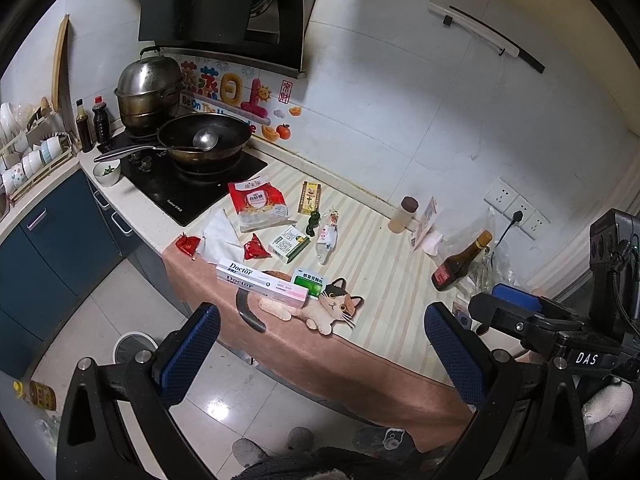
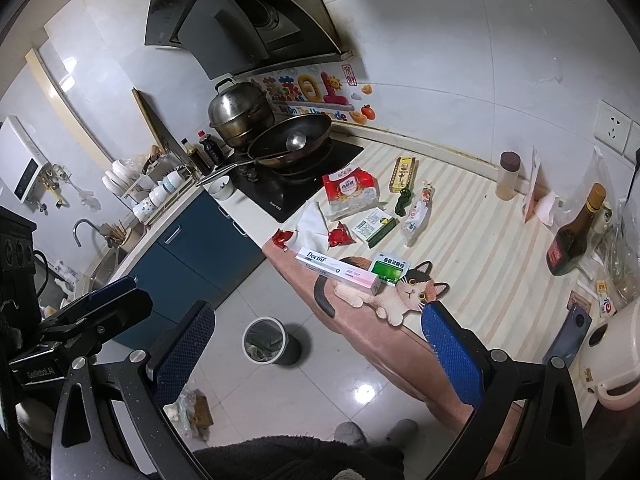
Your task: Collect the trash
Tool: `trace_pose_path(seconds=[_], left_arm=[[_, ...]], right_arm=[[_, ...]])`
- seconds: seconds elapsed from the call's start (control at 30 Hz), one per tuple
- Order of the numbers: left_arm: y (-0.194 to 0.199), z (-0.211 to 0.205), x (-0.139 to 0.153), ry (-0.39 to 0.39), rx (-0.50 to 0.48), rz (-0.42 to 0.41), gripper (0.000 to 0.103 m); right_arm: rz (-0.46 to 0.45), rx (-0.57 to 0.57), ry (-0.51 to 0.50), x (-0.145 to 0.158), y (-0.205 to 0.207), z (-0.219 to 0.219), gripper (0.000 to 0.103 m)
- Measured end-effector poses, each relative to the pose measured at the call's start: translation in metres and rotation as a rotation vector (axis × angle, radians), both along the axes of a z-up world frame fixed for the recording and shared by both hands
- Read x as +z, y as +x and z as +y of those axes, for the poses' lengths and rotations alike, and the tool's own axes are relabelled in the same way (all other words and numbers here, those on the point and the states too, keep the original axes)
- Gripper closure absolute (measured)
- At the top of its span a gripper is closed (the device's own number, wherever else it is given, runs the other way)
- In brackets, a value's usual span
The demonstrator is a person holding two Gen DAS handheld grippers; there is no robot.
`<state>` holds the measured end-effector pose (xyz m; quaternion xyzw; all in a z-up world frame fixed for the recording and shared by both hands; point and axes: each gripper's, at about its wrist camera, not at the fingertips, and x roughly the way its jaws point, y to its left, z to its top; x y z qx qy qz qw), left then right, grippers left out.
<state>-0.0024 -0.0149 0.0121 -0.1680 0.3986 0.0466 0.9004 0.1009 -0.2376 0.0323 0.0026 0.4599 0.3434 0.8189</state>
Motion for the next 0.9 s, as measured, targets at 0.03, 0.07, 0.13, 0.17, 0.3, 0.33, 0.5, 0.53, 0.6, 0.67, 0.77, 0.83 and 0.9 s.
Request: trace_pose_path(seconds=[0.03, 0.07, 0.13, 0.17, 0.3, 0.33, 0.5, 0.53, 0.6, 0.67, 0.77, 0.83, 0.9], left_arm=[[0.001, -0.0006, 0.0009, -0.002, 0.0, 0.0, 0.0], [0.0014, -0.0004, 0.0023, -0.003, 0.001, 0.0, 0.0], [0.0002, 0.0001, 0.0034, -0.006, 0.004, -0.002, 0.0], [0.0006, -0.0001, 0.0043, -0.008, 0.005, -0.002, 0.0], [0.001, -0.0003, 0.0054, -0.005, 0.009, -0.007, 0.0], [0.0003, 0.0006, 0.006, -0.006, 0.01, -0.009, 0.0], [-0.0013, 0.0022, 0.0062, -0.008, 0.011, -0.012, 0.0], [-0.0013, 0.0021, 0.0061, -0.009, 0.011, -0.012, 0.0], [-0.0012, 0.0015, 0.0063, -0.006, 0.012, -0.012, 0.0], [-0.0044, 0.0047, 0.0065, -0.008, 0.015, -0.014, 0.0], [-0.0064, 0.0066, 0.0064, -0.008, 0.017, -0.016, 0.0], [-0.0068, 0.007, 0.0067, -0.008, 0.017, -0.017, 0.0], [-0.0069, 0.0074, 0.0064, -0.009, 0.016, -0.017, 0.0]], right_arm=[[0.001, 0.0, 0.001, 0.0002, 0.0002, 0.0001, 0.0], [0.001, 0.001, 0.001, 0.0, 0.0001, 0.0, 0.0], [0.0, 0.0, 0.0, 0.0003, -0.0004, 0.0004, 0.0], [-0.001, 0.001, -0.001, 0.0006, -0.0007, 0.0009, 0.0], [0.0, 0.0, 0.002, -0.0005, -0.0007, 0.0, 0.0], [0.0, 0.0, 0.003, 0.0004, -0.0006, 0.0004, 0.0], [0.002, 0.006, 0.005, 0.0016, 0.0017, 0.0013, 0.0], [0.003, 0.007, 0.003, 0.0017, 0.0022, 0.0025, 0.0], [0.003, 0.007, 0.006, 0.0017, 0.0007, 0.0019, 0.0], [0.002, 0.012, 0.004, 0.0029, 0.0004, 0.0039, 0.0], [0.001, 0.014, 0.004, 0.0029, 0.0005, 0.004, 0.0], [0.001, 0.013, 0.004, 0.0032, 0.0004, 0.0044, 0.0], [0.001, 0.014, 0.005, 0.0032, 0.0002, 0.0043, 0.0]])
